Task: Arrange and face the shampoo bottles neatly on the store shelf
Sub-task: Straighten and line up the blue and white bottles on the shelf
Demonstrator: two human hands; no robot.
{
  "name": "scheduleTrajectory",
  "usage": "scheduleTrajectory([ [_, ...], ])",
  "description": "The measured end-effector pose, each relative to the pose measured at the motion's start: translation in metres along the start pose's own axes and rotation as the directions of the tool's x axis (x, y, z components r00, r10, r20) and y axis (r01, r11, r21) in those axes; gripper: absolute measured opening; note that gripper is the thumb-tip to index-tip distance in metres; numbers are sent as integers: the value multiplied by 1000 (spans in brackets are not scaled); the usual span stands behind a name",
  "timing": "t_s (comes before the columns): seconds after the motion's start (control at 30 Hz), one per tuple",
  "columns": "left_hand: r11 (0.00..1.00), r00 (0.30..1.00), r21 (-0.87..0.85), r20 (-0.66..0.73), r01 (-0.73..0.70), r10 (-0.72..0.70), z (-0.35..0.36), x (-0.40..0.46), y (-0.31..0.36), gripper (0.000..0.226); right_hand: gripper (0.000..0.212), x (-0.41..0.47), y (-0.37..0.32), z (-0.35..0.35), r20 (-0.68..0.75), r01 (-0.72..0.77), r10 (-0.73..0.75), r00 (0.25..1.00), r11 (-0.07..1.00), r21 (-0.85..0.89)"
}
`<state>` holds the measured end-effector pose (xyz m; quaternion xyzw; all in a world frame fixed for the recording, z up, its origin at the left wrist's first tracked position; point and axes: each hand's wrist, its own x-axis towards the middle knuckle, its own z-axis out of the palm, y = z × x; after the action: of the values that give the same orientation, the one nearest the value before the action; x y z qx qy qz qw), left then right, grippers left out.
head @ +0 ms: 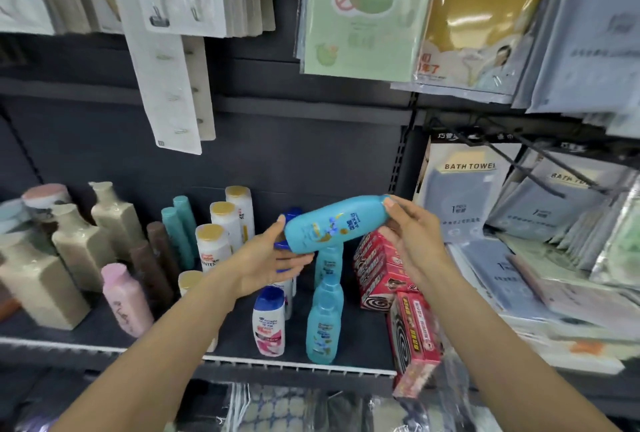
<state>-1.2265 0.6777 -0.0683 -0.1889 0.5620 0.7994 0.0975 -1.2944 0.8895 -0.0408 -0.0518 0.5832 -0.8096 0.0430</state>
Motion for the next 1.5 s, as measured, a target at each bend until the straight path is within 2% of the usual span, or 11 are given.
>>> scheduleTrajectory([
  [0.13, 998, 998, -23, -40, -54, 53, 2, -16, 5, 45, 18, -14, 4, 3, -18, 4, -2, 1000, 996, 89],
  [0.3, 981, 978, -45, -94, -191, 186, -11, -30, 12, 32, 30, -17, 10, 14, 87, -45, 31, 996, 986, 158],
  [0.4, 957, 954, -64, -122, -282, 273, -24, -38, 20, 32, 32, -16, 14, 28, 140, -80, 59, 988, 985, 151],
  [0.5, 921, 908, 46, -152, -387, 389, -39, -44, 26, 32, 31, -14, 23, 40, 145, -125, 105, 984, 982, 139],
  [0.63, 846, 847, 160, -80, -509, 525, -52, -54, 32, 26, 33, -14, 32, 50, 116, -158, 141, 983, 975, 154],
  [0.83, 673, 774, 464, 46, -577, 631, -68, -62, 36, 43, 32, -11, 36, 59, 99, -154, 136, 986, 967, 204],
  [1.03, 606, 742, 491, 137, -626, 656, -77, -56, 38, 55, 34, -12, 37, 65, 127, -152, 120, 985, 944, 293],
  [1.27, 553, 684, 460, 188, -695, 705, -83, -50, 41, 58, 40, -12, 42, 66, 174, -165, 116, 978, 939, 301],
  [1.37, 585, 697, 423, 182, -692, 693, -85, -48, 42, 56, 39, -11, 42, 67, 188, -161, 105, 976, 936, 314],
  [1.5, 686, 759, 344, 148, -641, 634, -87, -45, 40, 44, 32, -11, 43, 69, 150, -153, 114, 982, 946, 284],
])
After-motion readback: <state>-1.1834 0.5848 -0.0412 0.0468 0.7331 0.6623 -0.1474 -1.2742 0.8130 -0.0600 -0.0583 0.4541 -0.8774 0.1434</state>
